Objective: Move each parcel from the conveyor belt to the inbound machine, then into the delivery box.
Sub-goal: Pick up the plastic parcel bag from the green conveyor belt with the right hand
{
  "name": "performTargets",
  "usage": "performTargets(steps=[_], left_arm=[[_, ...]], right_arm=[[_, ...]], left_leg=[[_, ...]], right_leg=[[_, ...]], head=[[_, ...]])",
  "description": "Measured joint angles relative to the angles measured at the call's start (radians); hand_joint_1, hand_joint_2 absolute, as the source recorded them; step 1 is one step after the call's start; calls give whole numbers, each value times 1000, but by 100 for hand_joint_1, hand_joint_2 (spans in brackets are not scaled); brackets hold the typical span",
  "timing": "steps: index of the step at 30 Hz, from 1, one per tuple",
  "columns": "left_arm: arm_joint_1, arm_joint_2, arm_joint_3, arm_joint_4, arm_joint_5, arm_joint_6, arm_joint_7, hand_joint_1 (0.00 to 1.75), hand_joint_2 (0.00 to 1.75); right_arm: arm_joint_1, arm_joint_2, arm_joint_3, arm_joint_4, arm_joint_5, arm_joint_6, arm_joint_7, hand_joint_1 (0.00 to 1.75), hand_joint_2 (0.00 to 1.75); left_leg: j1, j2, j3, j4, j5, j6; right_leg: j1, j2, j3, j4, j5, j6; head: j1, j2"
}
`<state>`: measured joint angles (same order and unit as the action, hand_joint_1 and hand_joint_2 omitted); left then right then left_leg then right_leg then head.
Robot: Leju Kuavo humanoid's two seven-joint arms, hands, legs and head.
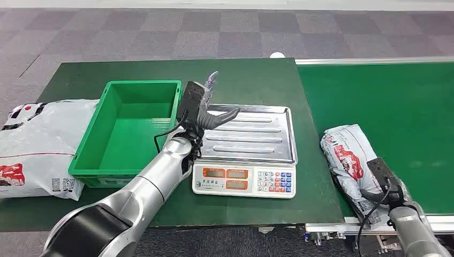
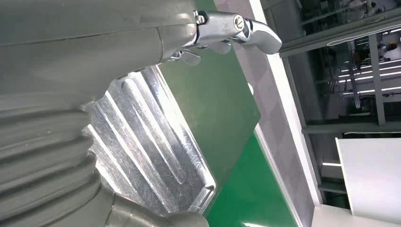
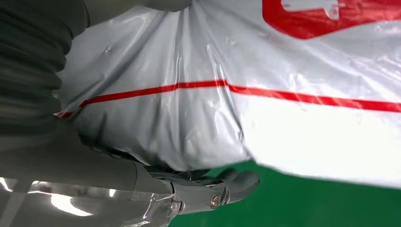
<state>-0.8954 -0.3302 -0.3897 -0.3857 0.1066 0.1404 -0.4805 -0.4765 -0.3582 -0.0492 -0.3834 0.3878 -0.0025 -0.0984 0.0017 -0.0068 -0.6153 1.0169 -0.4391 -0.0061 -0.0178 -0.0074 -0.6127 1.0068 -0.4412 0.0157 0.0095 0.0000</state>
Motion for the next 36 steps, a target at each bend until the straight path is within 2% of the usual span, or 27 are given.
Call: performTargets(steps=[5,9,10,13,14,22,36], left_arm=[[6,4,11,-5,-2,-1,-5,0,175],[8,9,20,-8,-16,-10,-20,0,175],[8,10,25,-8,-20,-12,-23,0,175],[12,15,39,-11,-32,-15,-27,0,175],[13,16,43,-13,-35,-16,-27,0,175],[24,22,67,-25,-53,-25,-27,0,175],[26,23,84,-25,-68,-42,-26,0,175]], right_arm=[[5,0,-46,0,-15,38,-12,0,175],[6,-3,-75,0,-33,192,-52,0,175],[6,-4,-78,0,-19,215,-55,10,175],[5,-1,-78,-1,51,199,-47,140,175],[5,3,-76,-2,73,183,-42,175,175],[5,36,-65,-43,137,137,-42,175,175],[-2,40,-26,-66,199,177,-57,175,175]], left_leg=[[0,0,0,0,0,0],[0,2,1,0,0,0],[0,4,1,0,-1,0],[1,7,5,0,-3,0],[1,7,6,0,-3,0],[1,8,9,0,-4,1],[1,8,9,0,-4,1]], right_leg=[[0,0,0,0,0,0],[0,2,1,0,0,0],[0,4,1,0,0,0],[1,7,3,0,1,0],[1,7,5,-1,0,0],[2,8,7,-1,1,0],[1,8,8,-1,1,0]], head=[[0,0],[0,0],[0,0],[0,0],[0,0],[0,0],[0,0]])
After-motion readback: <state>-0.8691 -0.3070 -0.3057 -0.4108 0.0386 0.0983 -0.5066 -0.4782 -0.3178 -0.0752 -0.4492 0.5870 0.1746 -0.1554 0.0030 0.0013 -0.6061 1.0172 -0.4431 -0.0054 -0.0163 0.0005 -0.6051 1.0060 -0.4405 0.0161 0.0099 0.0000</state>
